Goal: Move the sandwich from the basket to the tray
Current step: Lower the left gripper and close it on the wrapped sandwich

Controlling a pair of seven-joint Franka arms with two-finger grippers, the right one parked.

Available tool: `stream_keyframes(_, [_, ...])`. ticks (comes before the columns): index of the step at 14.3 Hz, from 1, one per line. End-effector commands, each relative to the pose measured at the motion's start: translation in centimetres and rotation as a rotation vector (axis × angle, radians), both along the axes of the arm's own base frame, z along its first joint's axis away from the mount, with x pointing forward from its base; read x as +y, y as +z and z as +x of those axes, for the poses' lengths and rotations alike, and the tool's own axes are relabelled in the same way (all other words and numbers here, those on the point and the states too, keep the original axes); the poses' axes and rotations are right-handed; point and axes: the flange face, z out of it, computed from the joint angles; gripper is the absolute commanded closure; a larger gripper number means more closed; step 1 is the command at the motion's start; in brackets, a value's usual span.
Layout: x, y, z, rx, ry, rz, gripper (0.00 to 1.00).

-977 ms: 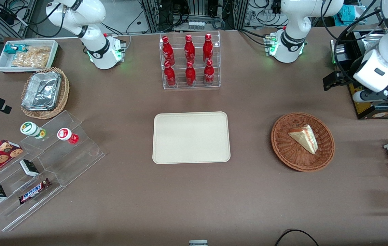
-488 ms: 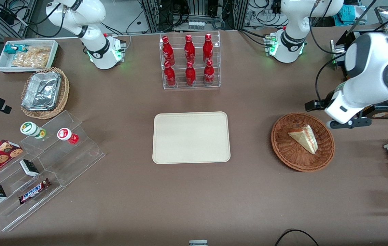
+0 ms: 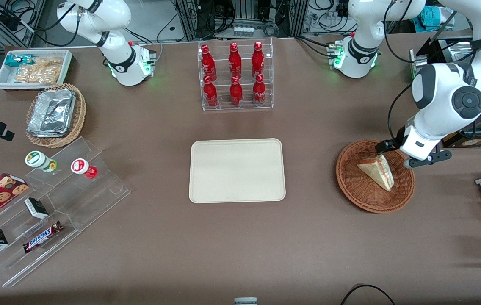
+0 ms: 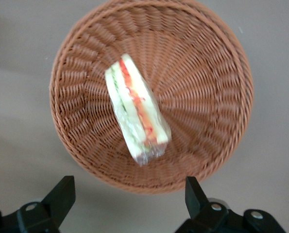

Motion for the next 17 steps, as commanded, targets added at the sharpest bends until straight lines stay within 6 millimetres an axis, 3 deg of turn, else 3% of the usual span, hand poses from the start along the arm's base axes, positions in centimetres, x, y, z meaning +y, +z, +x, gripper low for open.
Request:
stream_keyframes(1, [-0.1, -0.9, 0.0, -0.044, 0.234, 0.011, 0.00])
stream_keyframes(5, [-0.2, -3.7, 1.2, -0.088, 0.534, -0.001, 0.00])
stream_keyframes(11, [-0.3, -9.5, 1.1, -0.065, 0.590, 0.007, 0.02])
stream_keyframes(12, [-0.3, -10.0, 1.0, -0.055, 0.630, 0.012, 0.18])
stream_keyframes(14, [-0.5, -10.0, 1.0, -0.045, 0.711, 0.019, 0.80])
stream_keyframes(15, [-0.5, -9.9, 1.1, -0.047, 0.713, 0.019, 0.89])
stream_keyframes(17, [-0.9, -9.0, 1.4, -0.057, 0.703, 0.015, 0.93])
